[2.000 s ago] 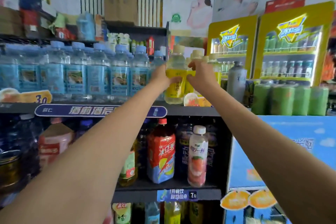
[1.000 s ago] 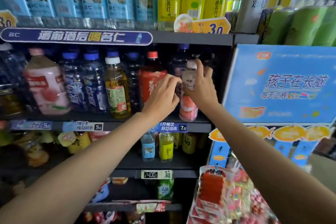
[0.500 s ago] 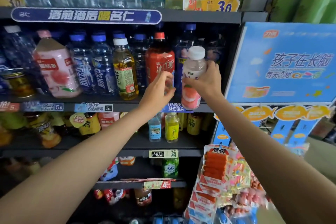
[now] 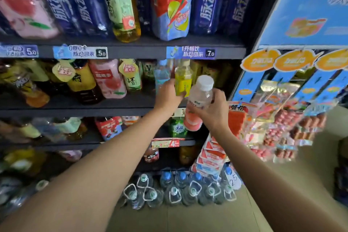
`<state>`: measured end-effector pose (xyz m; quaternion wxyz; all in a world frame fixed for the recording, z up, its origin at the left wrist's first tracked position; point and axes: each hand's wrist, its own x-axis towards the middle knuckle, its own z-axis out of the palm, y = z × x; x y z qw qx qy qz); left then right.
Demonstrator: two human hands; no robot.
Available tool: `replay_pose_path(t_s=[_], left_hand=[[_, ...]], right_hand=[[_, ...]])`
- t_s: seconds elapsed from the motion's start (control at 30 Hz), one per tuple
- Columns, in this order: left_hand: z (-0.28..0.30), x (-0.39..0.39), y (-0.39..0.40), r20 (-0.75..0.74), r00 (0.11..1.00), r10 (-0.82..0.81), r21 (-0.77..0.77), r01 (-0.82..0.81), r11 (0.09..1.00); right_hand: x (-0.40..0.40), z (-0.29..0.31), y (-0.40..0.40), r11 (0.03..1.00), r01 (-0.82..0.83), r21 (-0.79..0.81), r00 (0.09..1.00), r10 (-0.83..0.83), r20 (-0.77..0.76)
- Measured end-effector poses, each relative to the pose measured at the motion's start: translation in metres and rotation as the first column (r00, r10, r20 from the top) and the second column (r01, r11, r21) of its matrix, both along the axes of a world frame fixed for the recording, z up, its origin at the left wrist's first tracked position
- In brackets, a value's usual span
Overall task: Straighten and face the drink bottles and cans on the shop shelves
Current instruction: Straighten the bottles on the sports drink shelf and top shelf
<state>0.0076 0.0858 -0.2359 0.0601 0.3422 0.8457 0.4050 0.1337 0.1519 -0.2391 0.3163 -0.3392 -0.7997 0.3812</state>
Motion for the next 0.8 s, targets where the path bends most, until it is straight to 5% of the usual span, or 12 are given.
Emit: replay_pose_path(t_s=[0.27, 0.4, 0.63, 0.8], left_hand=[[-0.028, -0.04, 0.084, 0.174, 0.966, 0.193, 0.076, -0.208, 0.975], [-0.04, -0.051, 0.106, 0.121, 0.967, 0.226, -0.04, -0.222, 0.974], [-0.029, -0.01, 0.06, -0.024, 0.963, 0.27, 0.144, -0.264, 0.954], [-0.033, 0.0, 0.004, 0.039, 0.959, 0.28, 0.201, -0.282, 0.938]], right_hand=[[-0.03, -0.021, 0.054, 0.994, 0.106, -0.026, 0.994, -0.107, -0.031], [-0.04, -0.024, 0.067, 0.993, 0.118, -0.033, 0.992, -0.119, -0.048], [-0.046, -0.023, 0.06, 0.985, 0.168, -0.038, 0.981, -0.171, -0.097], [-0.062, -0.017, 0.052, 0.99, 0.125, -0.063, 0.988, -0.13, -0.086]])
